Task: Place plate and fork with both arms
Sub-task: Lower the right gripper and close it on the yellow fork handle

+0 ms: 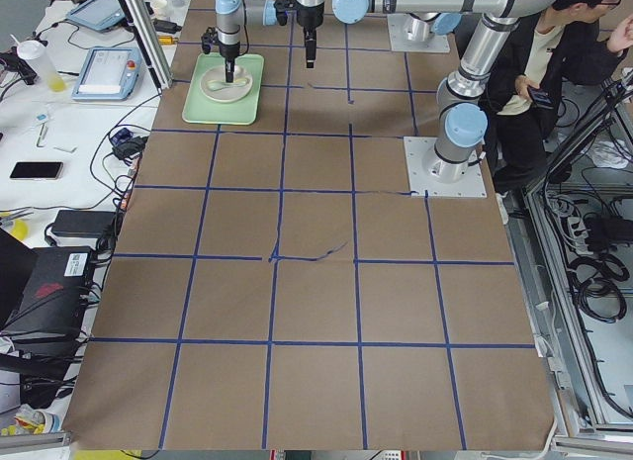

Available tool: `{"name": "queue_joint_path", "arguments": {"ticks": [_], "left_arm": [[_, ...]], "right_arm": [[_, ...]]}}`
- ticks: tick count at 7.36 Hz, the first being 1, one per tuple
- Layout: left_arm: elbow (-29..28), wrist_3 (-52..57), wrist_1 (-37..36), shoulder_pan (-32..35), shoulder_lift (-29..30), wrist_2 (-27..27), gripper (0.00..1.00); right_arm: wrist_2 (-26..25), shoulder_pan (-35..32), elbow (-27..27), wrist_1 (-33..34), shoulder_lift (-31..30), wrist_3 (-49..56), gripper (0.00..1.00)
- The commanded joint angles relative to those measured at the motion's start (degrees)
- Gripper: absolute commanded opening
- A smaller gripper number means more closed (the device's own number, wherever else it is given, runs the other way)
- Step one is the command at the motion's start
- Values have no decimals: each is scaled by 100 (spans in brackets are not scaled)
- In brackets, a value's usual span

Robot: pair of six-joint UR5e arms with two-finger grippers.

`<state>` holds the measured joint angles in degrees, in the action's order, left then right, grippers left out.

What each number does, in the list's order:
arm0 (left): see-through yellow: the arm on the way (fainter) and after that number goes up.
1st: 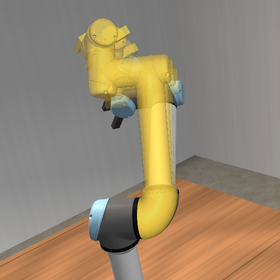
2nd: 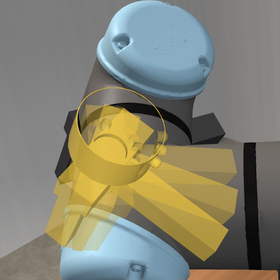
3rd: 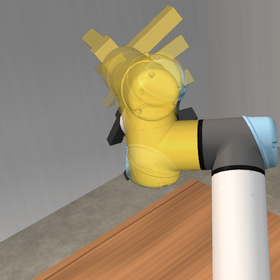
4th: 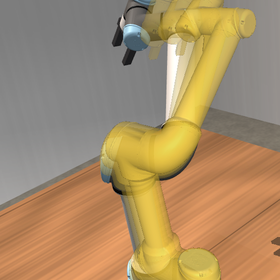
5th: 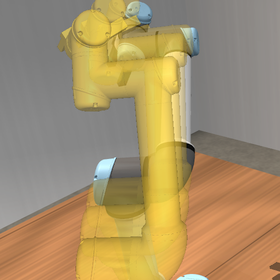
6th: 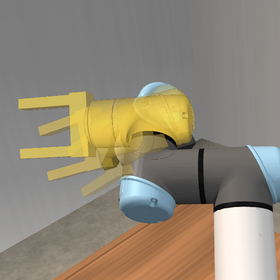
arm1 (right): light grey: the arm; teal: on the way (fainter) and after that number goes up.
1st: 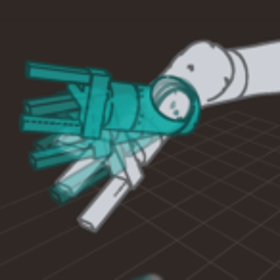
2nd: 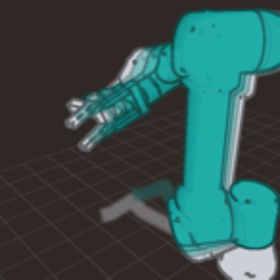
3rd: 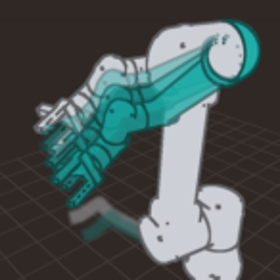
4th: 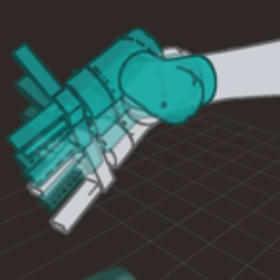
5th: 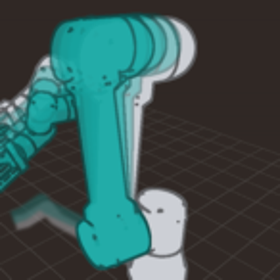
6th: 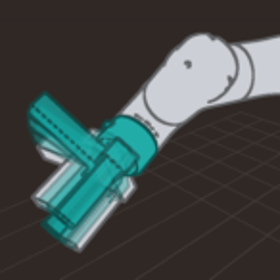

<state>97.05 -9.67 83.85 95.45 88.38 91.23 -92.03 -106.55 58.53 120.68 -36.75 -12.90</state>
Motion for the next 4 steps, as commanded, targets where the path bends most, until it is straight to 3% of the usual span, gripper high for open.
{"name": "queue_joint_path", "arguments": {"ticks": [1,4], "left_arm": [[-2,0,-9,0,12,0,100],[7,0,0,0,12,0,100]], "right_arm": [[44,3,27,-1,-25,16,39],[62,3,167,-27,-226,77,42]]}}
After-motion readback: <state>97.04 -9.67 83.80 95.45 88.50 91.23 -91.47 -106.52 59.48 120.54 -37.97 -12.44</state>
